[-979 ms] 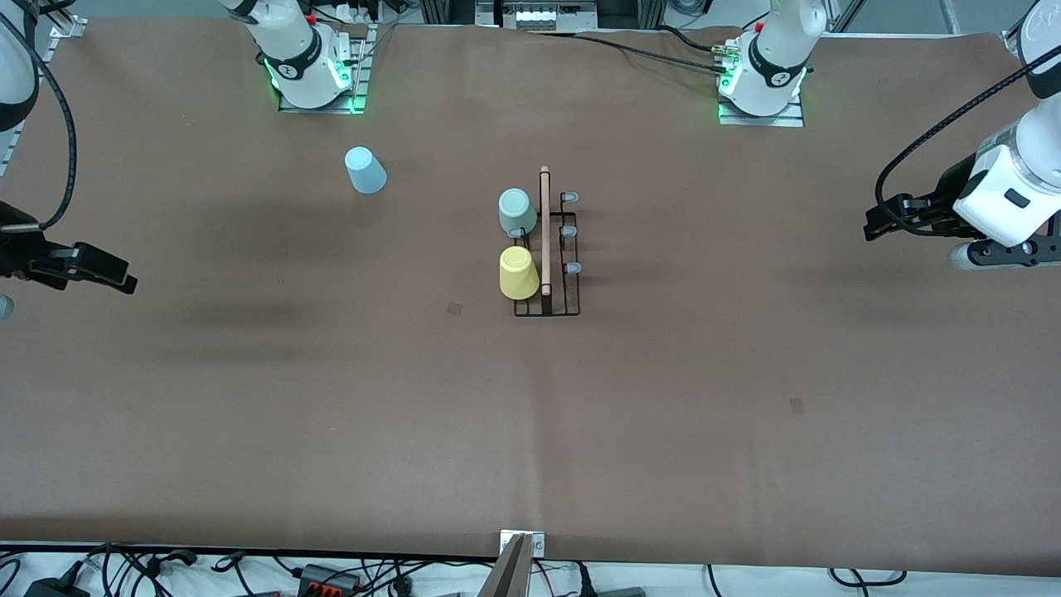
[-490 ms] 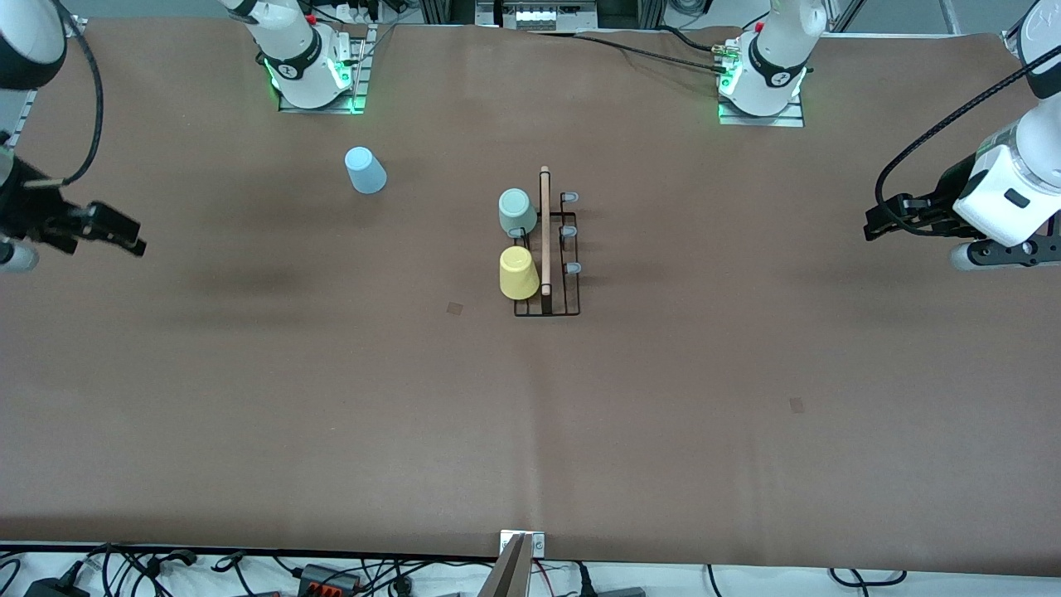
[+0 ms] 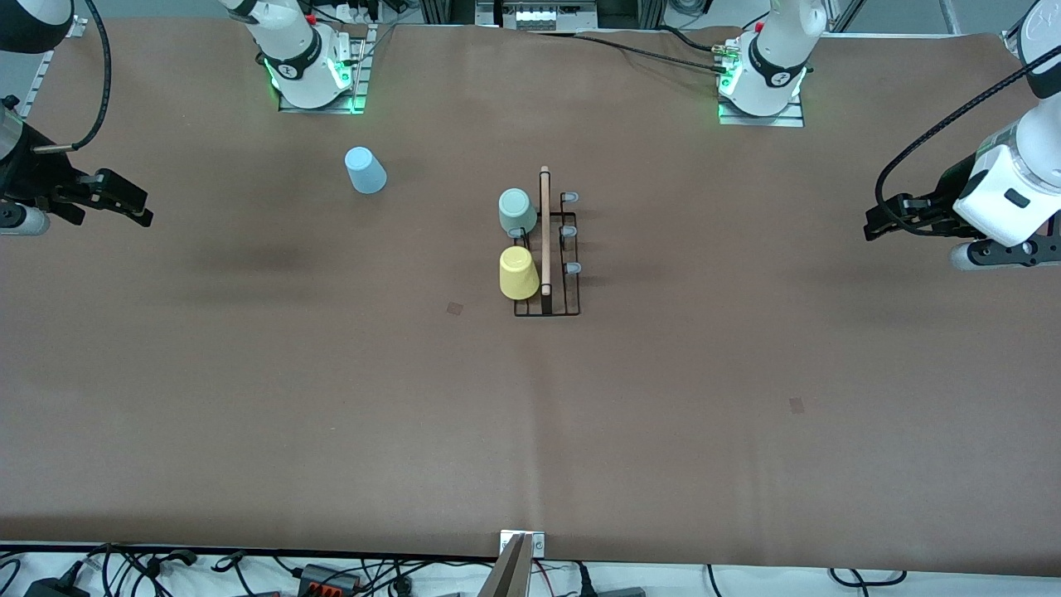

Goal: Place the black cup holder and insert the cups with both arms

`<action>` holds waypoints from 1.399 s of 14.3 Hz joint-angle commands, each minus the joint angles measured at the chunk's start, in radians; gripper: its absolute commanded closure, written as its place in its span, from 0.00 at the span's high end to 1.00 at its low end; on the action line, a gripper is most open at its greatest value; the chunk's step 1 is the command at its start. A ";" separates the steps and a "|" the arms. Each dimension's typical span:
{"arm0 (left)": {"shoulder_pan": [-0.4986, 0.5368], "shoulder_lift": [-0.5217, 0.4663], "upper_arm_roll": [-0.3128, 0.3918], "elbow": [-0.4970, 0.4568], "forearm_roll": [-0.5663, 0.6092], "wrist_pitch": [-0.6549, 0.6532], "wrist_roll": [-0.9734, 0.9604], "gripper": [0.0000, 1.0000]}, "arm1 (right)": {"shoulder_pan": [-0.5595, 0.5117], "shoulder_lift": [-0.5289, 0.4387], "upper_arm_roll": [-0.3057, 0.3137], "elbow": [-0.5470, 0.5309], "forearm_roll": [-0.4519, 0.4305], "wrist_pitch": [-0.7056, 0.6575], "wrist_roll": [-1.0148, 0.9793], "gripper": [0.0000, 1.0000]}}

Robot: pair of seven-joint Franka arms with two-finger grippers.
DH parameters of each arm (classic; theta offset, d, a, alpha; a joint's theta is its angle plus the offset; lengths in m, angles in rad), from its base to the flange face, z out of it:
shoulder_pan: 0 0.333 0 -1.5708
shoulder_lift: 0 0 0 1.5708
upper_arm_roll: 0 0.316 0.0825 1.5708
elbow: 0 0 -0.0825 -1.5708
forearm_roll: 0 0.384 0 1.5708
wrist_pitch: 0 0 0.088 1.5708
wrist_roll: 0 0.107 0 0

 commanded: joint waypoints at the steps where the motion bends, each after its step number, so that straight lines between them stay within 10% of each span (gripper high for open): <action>1: 0.005 -0.006 -0.002 0.014 -0.012 -0.020 0.022 1.00 | -0.014 0.001 0.012 0.020 -0.011 -0.015 -0.018 1.00; 20: 0.005 -0.006 -0.002 0.014 -0.012 -0.022 0.022 1.00 | 0.002 -0.008 0.006 0.004 0.003 -0.024 0.001 1.00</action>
